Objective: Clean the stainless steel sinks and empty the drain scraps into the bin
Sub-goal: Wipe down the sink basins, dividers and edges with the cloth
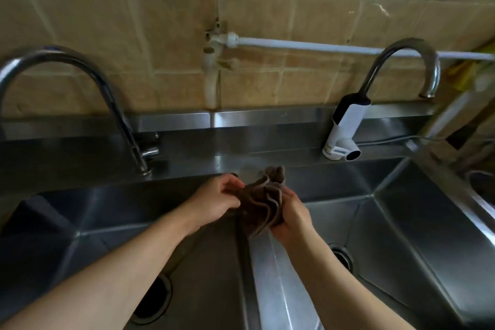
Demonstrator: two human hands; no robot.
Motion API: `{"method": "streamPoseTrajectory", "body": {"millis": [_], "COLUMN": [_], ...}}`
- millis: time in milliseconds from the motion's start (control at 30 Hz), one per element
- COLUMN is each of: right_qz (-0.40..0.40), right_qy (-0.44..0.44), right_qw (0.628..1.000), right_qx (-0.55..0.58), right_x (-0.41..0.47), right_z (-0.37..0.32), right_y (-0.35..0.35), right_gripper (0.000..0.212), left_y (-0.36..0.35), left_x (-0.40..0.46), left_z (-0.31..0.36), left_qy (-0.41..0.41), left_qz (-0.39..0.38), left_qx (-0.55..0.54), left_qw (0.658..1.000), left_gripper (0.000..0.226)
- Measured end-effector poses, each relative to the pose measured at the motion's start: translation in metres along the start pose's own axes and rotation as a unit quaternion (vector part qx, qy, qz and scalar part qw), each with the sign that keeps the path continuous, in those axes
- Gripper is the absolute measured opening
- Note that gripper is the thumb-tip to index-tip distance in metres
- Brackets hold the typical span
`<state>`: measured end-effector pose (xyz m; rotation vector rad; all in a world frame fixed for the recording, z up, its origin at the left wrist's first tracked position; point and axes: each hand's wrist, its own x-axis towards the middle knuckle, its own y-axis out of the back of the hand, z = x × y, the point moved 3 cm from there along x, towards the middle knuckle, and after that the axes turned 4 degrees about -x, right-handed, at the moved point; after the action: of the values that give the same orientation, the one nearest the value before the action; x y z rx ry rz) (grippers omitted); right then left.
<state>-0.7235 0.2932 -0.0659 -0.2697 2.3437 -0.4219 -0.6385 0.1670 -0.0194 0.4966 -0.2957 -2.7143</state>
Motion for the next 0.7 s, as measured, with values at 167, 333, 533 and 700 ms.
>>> {"method": "streamPoseTrajectory", "body": {"millis": [167,333,533,700], "right_qz": [0.064,0.182,0.180,0.105], "right_qy": [0.133,0.356,0.288,0.278], "right_qw": [0.984,0.867,0.681,0.600], "right_qx": [-0.104,-0.298,-0.648,-0.743], "right_x": [0.057,0.112,0.174,0.181], "right_z": [-0.063,-0.110,-0.089,-0.071], "right_y": [0.021,0.012,0.009,-0.010], "right_gripper": [0.020,0.018,0.042,0.042], "left_y": [0.004,0.013,0.021,0.032], "left_x": [0.066,0.113,0.146,0.149], "left_z": [-0.013,-0.029,-0.050,-0.069], "left_qy": [0.019,0.037,0.041,0.048], "left_qz": [0.058,0.097,0.113,0.089], "left_qx": [0.081,0.192,0.277,0.304], "left_qw": [0.995,0.976,0.953,0.947], "left_gripper": [0.042,0.048,0.052,0.049]}}
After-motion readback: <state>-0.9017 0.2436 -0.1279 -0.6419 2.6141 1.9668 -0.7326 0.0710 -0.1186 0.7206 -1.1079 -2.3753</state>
